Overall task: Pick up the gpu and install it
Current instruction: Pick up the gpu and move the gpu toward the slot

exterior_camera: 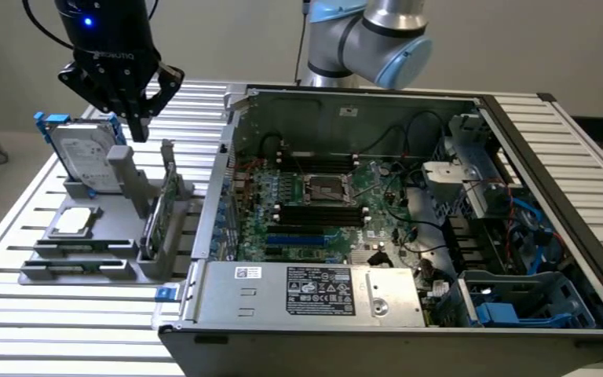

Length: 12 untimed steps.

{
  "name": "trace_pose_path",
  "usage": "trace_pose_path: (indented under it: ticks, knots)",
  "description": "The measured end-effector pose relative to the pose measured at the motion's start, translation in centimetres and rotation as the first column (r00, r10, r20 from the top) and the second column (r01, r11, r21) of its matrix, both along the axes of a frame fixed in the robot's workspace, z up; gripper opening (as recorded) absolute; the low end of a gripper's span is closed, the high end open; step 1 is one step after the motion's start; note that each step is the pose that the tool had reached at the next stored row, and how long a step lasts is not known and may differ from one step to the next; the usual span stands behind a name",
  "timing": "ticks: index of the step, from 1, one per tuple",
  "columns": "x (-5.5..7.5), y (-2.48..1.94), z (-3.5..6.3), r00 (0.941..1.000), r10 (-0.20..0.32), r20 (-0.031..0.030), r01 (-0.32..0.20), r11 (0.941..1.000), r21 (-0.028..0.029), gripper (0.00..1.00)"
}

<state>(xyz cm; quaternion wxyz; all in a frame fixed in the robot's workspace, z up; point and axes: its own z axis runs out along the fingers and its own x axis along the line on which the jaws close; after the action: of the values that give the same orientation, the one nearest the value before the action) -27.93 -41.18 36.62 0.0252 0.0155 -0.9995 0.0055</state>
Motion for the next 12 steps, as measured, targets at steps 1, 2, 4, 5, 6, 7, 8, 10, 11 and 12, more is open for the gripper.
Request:
trace_pose_path:
  ticks: [1, 2, 4, 5, 6, 7, 8, 10, 11, 12]
  knots:
    - [0.0, 0.0, 0.0, 1.0, 0.0, 0.0, 0.0, 1.0, -0.0001, 0.11]
    - [0.0, 0.0, 0.0, 1.0, 0.0, 0.0, 0.0, 1.0, 0.0, 0.11]
    - [0.0, 0.0, 0.0, 1.0, 0.0, -0.0001, 0.0, 1.0, -0.0001, 0.12]
    - [0.0, 0.0, 0.0, 1.0, 0.0, 0.0, 0.0, 1.0, -0.0001, 0.17]
    - [0.0, 0.0, 0.0, 1.0, 0.0, 0.0, 0.0, 1.0, -0.0001, 0.24]
    - [0.0, 0.0, -0.01, 1.0, 0.0, 0.0001, 0.0, 1.0, -0.0001, 0.24]
    - [0.0, 0.0, -0.01, 1.0, 0.0, -0.0002, 0.0, 1.0, -0.0002, 0.3]
    - [0.0, -0.01, -0.27, 1.0, 0.0, 0.0, 0.0, 1.0, -0.0001, 0.3]
    - [-0.01, -0.02, -0.45, 1.0, 0.0, -0.0002, 0.0, 1.0, -0.0001, 0.3]
    - [-0.01, -0.04, -0.63, 1.0, 0.0, -0.0002, 0.0, 1.0, -0.0002, 0.3]
